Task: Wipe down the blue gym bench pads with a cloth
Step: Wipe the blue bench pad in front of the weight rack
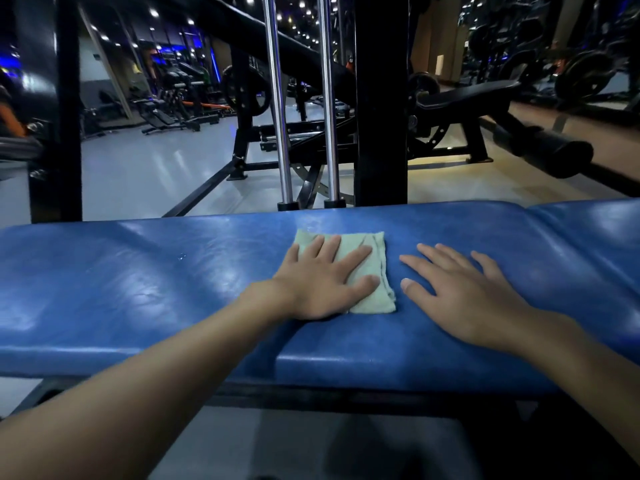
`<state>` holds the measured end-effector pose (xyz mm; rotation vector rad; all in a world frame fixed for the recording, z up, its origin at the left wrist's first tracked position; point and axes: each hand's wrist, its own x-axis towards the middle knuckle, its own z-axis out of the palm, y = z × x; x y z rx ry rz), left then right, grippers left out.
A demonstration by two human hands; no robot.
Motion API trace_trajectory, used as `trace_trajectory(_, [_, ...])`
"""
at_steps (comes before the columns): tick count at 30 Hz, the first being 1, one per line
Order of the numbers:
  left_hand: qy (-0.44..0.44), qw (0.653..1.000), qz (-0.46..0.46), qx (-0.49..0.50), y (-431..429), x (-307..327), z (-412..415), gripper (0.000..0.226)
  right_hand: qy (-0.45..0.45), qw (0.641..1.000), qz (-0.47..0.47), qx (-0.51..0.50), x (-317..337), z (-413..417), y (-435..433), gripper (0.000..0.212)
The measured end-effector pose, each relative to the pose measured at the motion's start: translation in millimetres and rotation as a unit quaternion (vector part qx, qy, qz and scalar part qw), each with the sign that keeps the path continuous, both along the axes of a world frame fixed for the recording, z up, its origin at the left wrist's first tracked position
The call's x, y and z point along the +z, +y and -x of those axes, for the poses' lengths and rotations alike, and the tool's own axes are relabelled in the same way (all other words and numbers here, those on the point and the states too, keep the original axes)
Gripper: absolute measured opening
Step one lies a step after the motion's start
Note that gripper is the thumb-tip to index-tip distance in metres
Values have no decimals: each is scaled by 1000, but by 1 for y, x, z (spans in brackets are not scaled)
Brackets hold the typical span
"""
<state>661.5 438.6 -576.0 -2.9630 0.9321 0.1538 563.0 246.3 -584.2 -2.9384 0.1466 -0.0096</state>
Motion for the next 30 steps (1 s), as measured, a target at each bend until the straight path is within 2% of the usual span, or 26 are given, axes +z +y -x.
trace_trajectory(4, [-6,1000,-3,-13,29,1,62,66,16,1000,24,-4,7,3,4,58])
trace_trajectory(6, [-8,1000,-8,-13,35,1,75,66,7,999,52,-4,12,2,7,57])
trace_trajectory(8, [-4,1000,-5,-10,36,1,73,66,-16,999,38,3,16,-1,11,56])
trace_trajectory(11, [11,1000,4,-4,27,3,50,66,-11,1000,-9,9,15,-7,18,57])
trace_trajectory(14, [22,1000,3,8,14,4,10,66,21,1000,5,18,6,-11,19,59])
trace_trajectory(23, [17,998,-15,55,-36,5,-127,70,6,1000,23,16,-1,-15,19,60])
trace_trajectory(26, [21,998,-7,66,-42,5,-139,72,3,1000,21,16,-2,-15,18,61])
trace_trajectory(30, [19,998,-4,57,-31,1,-111,70,4,1000,15,16,-2,-15,17,60])
